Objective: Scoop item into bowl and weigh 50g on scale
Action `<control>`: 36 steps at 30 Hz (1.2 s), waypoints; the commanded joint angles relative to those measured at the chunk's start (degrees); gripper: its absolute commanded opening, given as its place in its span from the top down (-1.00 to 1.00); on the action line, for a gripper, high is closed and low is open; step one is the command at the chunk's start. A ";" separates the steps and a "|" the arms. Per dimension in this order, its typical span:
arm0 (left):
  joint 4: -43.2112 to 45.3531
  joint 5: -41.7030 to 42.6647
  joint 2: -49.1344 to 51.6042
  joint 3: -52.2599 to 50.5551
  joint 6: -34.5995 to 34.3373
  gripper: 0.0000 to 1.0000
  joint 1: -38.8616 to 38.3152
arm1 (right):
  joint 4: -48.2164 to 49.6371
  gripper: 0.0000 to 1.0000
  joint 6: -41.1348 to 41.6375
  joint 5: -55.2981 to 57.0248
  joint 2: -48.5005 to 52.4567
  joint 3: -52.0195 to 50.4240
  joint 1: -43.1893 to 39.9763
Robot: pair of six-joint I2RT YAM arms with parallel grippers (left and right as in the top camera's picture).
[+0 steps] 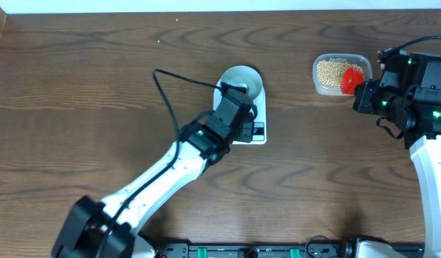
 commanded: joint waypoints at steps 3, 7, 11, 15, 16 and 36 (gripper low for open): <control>0.48 -0.61 5.40 0.11 0.92 0.84 0.07 | -0.13 0.98 -0.79 0.46 0.28 1.07 -0.35; 0.92 0.35 8.50 0.11 0.92 0.85 -0.31 | -0.33 0.98 -0.81 0.46 0.28 1.07 -0.35; 2.58 1.95 12.20 0.11 0.92 0.85 -1.42 | -0.33 0.98 -0.81 0.48 0.28 1.07 -0.35; 2.71 1.90 14.78 0.11 0.92 0.85 -1.53 | -0.33 0.98 -0.81 0.48 0.28 1.07 -0.35; 3.04 1.90 15.10 0.11 0.92 0.85 -1.53 | -0.37 0.98 -0.81 0.48 0.28 1.07 -0.35; 6.88 -4.13 18.21 0.11 0.92 0.85 -1.53 | -1.18 0.97 -0.81 0.48 0.28 1.07 -0.35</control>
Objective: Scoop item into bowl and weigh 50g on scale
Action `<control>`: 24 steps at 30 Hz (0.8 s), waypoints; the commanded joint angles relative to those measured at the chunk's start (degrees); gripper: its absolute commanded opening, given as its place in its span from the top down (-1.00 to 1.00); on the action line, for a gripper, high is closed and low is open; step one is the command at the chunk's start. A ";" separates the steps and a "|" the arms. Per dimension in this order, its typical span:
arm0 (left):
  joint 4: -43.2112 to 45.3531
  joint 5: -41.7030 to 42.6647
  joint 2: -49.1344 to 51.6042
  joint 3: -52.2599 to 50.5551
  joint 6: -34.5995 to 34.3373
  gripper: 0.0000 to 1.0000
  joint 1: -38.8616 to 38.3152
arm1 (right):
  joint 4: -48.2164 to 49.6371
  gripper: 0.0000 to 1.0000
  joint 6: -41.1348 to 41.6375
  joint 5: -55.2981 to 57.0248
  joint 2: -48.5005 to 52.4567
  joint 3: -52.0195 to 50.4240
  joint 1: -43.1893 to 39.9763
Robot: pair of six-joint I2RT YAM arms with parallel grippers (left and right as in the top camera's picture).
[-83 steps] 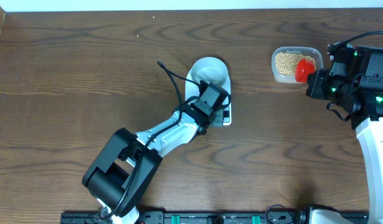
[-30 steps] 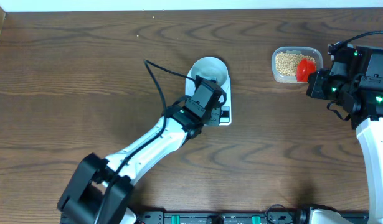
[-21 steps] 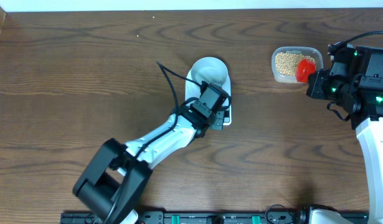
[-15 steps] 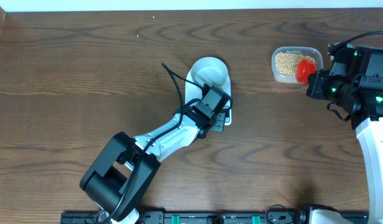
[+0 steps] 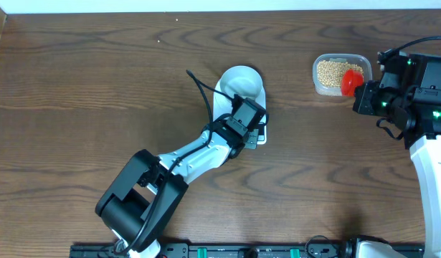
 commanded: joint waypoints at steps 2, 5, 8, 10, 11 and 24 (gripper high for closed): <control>0.11 -0.46 1.68 0.09 0.74 0.85 0.09 | -0.22 0.98 -0.81 0.28 0.28 1.07 -0.35; -0.04 0.15 1.68 0.09 0.76 0.85 0.09 | -0.22 0.98 -0.81 0.28 0.28 1.07 -0.35; -0.04 0.81 1.75 0.09 0.76 0.85 0.09 | -0.22 0.98 -0.81 0.31 0.28 1.07 -0.35; -0.15 0.81 1.84 0.09 0.74 0.85 0.09 | -0.22 0.97 -0.79 0.28 0.28 1.07 -0.35; -0.35 0.81 1.86 0.07 0.74 0.85 0.09 | -0.22 0.98 -0.81 0.28 0.28 1.07 -0.35; 0.00 2.56 3.67 -0.02 0.50 0.85 0.44 | -0.42 0.98 -0.79 0.28 0.28 1.07 -0.35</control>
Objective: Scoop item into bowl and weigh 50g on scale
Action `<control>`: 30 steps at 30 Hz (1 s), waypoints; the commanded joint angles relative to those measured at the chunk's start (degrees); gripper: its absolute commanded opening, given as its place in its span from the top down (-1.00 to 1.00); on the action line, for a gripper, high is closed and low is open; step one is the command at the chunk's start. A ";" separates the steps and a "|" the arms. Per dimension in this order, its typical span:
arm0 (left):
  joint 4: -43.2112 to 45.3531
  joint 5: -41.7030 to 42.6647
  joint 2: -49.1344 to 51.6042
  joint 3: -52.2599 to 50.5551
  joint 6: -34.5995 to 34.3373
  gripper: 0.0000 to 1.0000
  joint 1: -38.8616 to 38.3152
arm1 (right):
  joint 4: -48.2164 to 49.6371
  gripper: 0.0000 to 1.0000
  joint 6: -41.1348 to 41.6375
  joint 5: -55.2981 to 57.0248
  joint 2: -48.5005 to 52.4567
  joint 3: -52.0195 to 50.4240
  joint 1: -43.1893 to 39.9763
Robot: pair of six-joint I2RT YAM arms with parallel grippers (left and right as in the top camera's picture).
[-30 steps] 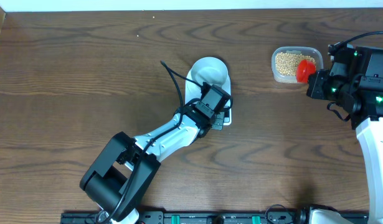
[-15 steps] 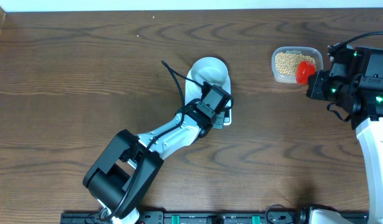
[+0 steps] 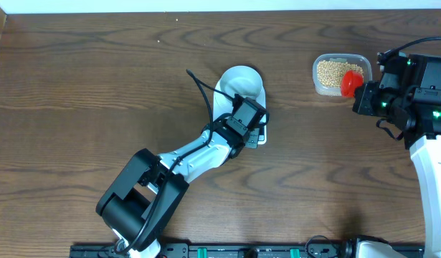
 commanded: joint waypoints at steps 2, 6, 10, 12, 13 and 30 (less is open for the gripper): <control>-0.57 1.44 3.41 -0.13 0.50 0.85 0.39 | -0.04 0.98 -0.81 0.28 0.28 1.07 -0.35; -0.17 1.44 3.52 -0.11 0.55 0.85 0.37 | -0.04 0.98 -0.81 0.28 0.28 1.07 -0.35; 0.22 1.42 1.57 0.44 2.95 0.86 0.39 | -0.04 0.98 -0.81 0.28 0.28 1.07 -0.35; 0.22 1.40 -1.40 0.70 3.82 0.85 0.39 | -0.04 0.98 -0.81 0.28 0.28 1.07 -0.35; 0.22 1.40 -4.46 0.70 3.80 0.85 0.39 | -0.02 0.98 -0.81 0.28 0.28 1.07 -0.35; -5.07 1.40 -18.36 0.68 3.78 0.85 0.39 | 0.37 0.98 -0.81 0.28 0.28 1.07 -0.35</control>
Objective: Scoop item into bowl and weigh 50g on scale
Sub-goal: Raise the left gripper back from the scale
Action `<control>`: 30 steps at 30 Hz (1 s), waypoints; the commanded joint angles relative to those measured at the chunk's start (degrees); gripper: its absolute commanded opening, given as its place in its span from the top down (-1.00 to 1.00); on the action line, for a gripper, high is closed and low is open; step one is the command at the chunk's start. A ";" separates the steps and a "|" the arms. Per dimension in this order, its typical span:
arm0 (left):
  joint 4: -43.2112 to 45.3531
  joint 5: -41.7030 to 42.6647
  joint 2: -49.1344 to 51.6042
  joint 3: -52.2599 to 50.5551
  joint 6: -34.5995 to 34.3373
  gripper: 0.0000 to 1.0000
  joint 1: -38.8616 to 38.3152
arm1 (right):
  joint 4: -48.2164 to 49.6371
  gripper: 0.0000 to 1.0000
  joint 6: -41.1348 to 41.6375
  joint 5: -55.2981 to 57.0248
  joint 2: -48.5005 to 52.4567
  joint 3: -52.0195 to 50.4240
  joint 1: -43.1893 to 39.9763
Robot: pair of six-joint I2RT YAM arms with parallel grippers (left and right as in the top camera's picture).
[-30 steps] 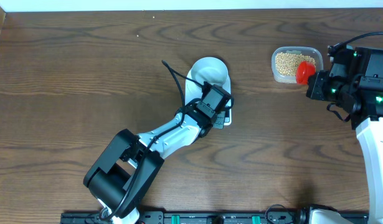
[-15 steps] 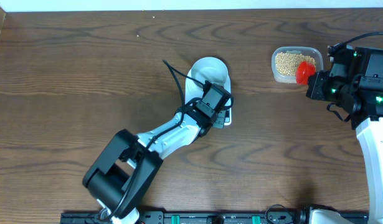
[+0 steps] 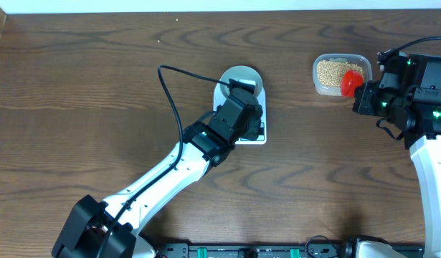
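Note:
A pale grey bowl point(image 3: 238, 74) stands on the small white scale point(image 3: 258, 135) at the table's middle. My left gripper point(image 3: 247, 100) hangs over the bowl's near rim and the scale. Its fingers are hidden under the wrist, so their state is unclear. At the right, a clear tub of yellowish beans point(image 3: 333, 71) sits on the table. A red scoop point(image 3: 351, 81) rests in the tub's right end, and my right gripper point(image 3: 362, 93) is shut on its handle.
The left arm's black cable point(image 3: 170, 93) loops over the table left of the scale. The right arm's body point(image 3: 421, 100) fills the right edge. Dark wooden table point(image 3: 98, 64) stretches to the left and back.
My left arm has changed from a folded, low pose to a stretched, raised one. Its gripper has shifted from over the scale's display toward the bowl's near rim. The right gripper and scoop are unchanged.
At first my left gripper hung over the bowl's near rim and the scale. At the following two moments the arm was folded low with the gripper down at the scale's display. Now it is back up by the bowl. The right gripper held the scoop in the tub throughout.

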 commanded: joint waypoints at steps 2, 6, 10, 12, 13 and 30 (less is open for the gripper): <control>-4.04 -0.11 -1.38 0.42 0.72 0.85 0.63 | 0.13 0.98 -0.79 0.28 0.28 1.07 -0.35; -9.01 1.14 -4.35 0.42 1.46 0.85 3.50 | 0.13 0.98 -0.81 0.28 0.28 1.07 -0.35; -11.45 15.69 -6.75 0.42 9.90 0.85 9.22 | 0.44 0.98 -0.81 0.28 0.31 1.07 -0.35; -12.98 21.31 -7.04 0.42 11.72 0.85 12.24 | 0.61 0.98 -0.79 0.26 0.31 1.07 -0.35; -13.57 23.87 -7.10 0.42 12.79 0.85 13.62 | 0.63 0.98 -0.81 0.26 0.31 1.07 -0.35; -22.47 17.73 -17.53 0.44 23.47 0.85 17.46 | 0.61 0.98 -0.79 0.26 0.31 1.07 -0.35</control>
